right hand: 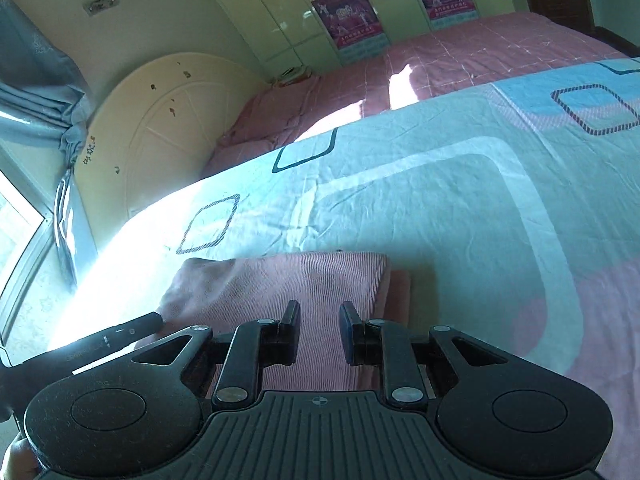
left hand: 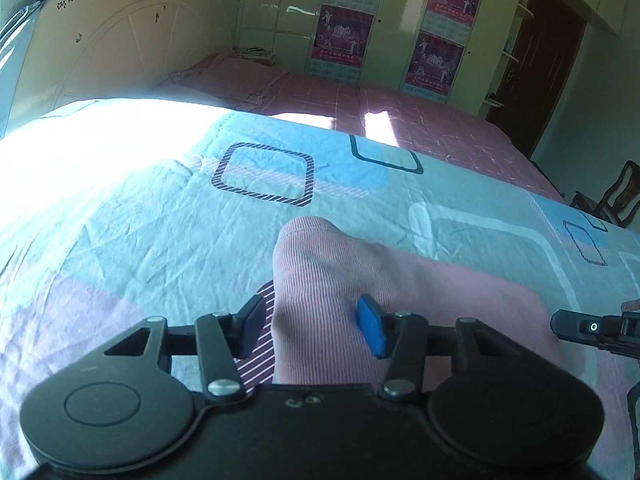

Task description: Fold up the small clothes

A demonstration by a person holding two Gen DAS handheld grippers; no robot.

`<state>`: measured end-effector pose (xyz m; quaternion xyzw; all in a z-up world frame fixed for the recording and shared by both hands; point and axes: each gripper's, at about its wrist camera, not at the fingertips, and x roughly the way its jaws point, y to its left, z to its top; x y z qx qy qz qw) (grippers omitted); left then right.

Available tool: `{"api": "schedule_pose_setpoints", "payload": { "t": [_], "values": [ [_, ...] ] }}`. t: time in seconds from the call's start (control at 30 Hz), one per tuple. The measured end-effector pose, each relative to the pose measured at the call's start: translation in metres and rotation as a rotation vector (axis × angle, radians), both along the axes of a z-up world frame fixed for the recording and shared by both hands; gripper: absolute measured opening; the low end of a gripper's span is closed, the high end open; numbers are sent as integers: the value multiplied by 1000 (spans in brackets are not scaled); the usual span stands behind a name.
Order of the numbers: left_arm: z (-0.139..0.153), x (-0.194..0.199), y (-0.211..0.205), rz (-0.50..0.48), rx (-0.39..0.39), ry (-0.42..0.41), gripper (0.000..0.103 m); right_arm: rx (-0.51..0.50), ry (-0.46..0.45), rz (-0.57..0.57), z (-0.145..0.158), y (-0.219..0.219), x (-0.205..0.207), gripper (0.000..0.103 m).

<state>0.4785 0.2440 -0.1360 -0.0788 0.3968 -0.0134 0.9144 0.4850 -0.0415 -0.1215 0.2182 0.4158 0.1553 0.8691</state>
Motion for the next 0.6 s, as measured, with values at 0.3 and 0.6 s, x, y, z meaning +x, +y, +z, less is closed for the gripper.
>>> {"api": "schedule_pose_setpoints", "payload": {
  "t": [0.3, 0.6],
  "values": [
    [-10, 3, -3, 16, 12, 11, 51, -198, 19, 11, -26, 18, 11, 19],
    [24, -82, -5, -63, 60, -46, 51, -129, -44, 109, 20, 19, -61, 20]
  ]
}}
